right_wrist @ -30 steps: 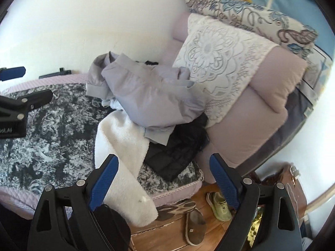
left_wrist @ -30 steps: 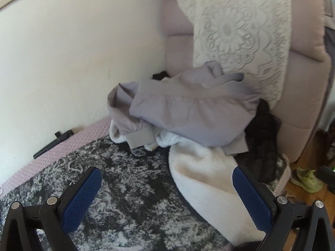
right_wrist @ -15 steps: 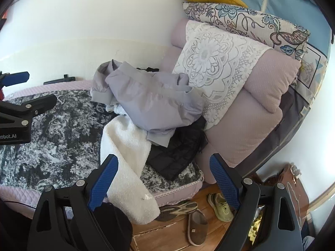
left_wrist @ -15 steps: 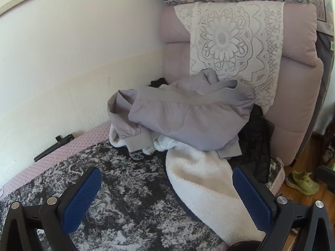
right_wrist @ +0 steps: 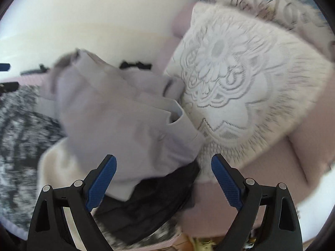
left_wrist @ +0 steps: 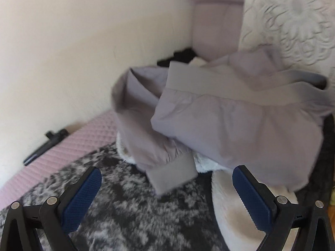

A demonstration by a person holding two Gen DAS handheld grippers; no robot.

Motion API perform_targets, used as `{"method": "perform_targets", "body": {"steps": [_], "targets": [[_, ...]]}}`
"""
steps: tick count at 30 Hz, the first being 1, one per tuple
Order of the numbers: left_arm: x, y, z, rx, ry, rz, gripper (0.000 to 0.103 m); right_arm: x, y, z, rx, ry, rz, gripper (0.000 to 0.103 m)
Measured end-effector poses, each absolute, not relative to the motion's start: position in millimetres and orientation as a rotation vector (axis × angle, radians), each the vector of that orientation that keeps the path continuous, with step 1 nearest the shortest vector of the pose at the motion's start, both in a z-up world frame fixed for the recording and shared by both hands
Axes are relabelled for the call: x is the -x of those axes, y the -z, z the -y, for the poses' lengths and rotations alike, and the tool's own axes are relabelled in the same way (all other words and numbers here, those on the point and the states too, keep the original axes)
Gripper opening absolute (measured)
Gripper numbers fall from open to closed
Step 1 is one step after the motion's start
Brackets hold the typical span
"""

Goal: Fold clothes
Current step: 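Reach both grippers into the lavender-grey jacket on the pile, then grasp the jacket cuff with the left gripper while the right gripper grasps the jacket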

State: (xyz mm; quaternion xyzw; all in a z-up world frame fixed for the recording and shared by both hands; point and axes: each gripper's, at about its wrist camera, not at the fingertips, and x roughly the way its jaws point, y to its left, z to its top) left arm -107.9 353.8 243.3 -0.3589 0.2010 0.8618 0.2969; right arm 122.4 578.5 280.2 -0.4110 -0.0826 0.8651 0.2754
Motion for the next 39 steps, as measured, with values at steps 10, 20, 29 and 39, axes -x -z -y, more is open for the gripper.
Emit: {"method": "perform_targets", "body": {"steps": [10, 20, 29, 39], "targets": [[207.9, -217.4, -434.6, 0.939, -2.115, -0.61, 0.103, -40.8, -231.3, -652.7, 1.312, -2.306, 0.339, 0.094], [231.2, -195.8, -461.2, 1.108, -1.862, -0.555, 0.023, -27.7, -213.4, -661.5, 1.425, -2.3, 0.369, 0.063], [189.7, -260.6, -423.2, 0.998, -1.884, -0.408, 0.007, -64.6, -242.6, -636.0, 1.425, -2.36, 0.294, 0.011], [77.0, -470.5, -262.5, 0.631, -2.102, -0.265, 0.008, -191.7, -464.1, -491.9, 0.82, -2.632, 0.219, 0.01]]}}
